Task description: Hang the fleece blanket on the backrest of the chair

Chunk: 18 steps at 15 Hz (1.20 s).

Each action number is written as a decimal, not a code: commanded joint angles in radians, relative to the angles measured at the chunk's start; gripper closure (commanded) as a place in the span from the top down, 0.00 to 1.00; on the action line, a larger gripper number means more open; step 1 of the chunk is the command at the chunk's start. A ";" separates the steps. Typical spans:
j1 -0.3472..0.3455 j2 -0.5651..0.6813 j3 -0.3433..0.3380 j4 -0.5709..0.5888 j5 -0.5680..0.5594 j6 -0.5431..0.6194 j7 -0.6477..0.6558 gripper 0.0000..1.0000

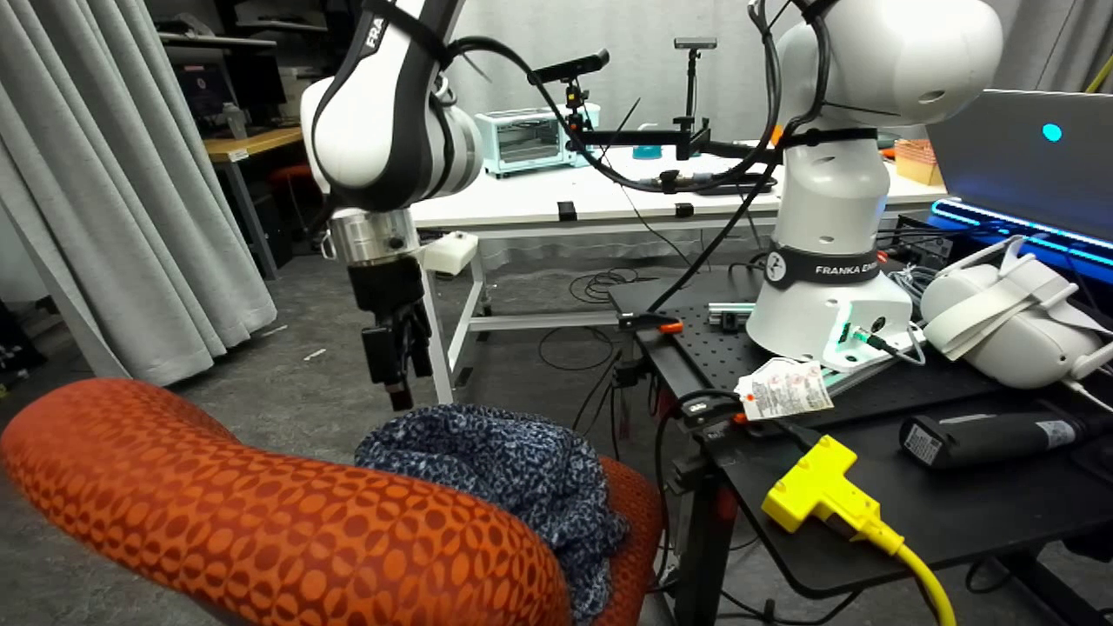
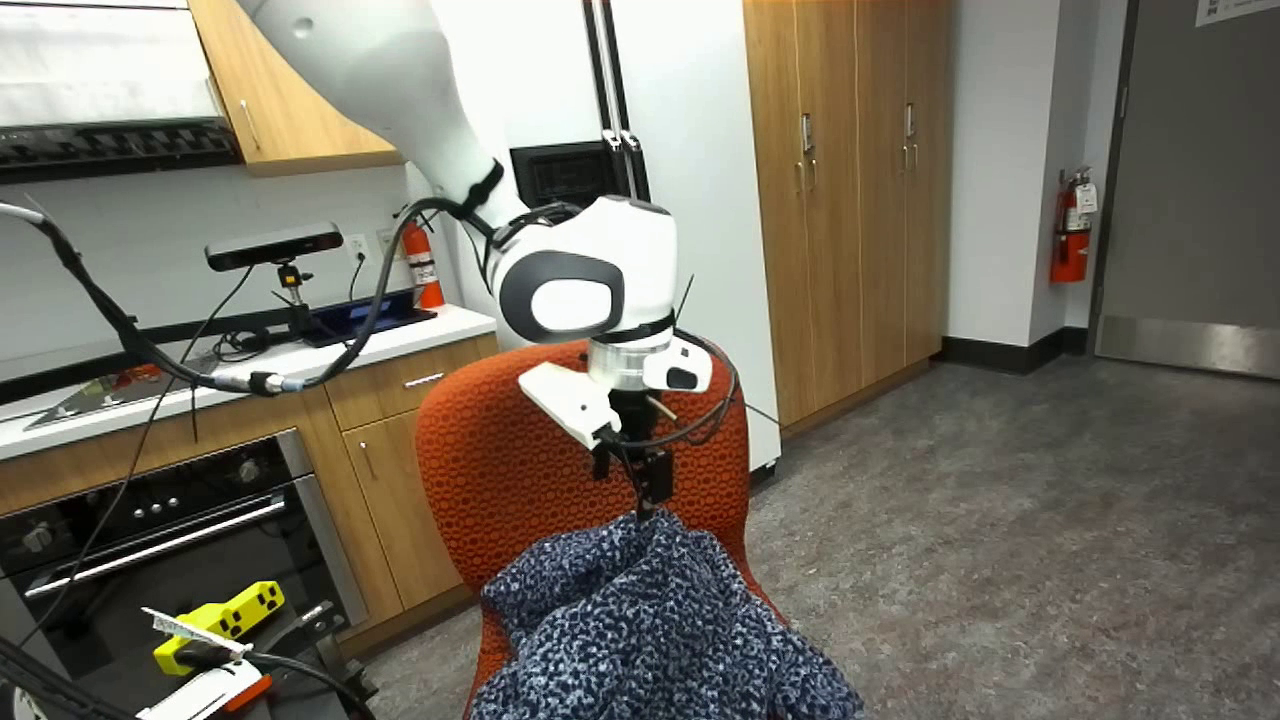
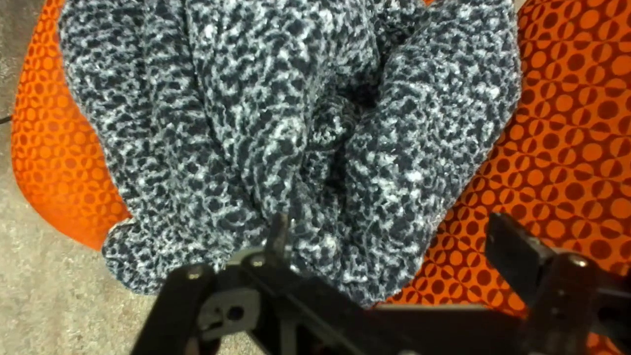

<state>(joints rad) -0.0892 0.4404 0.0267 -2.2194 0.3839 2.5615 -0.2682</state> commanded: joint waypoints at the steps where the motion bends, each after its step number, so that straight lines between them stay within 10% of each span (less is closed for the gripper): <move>1: -0.069 0.174 0.063 0.139 0.021 0.023 -0.033 1.00; 12: -0.154 0.430 0.159 0.311 0.009 -0.001 -0.007 1.00; 18: -0.176 0.432 0.165 0.322 0.004 0.002 -0.007 0.42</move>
<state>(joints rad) -0.2294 0.8707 0.1660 -1.9152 0.3839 2.5725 -0.2676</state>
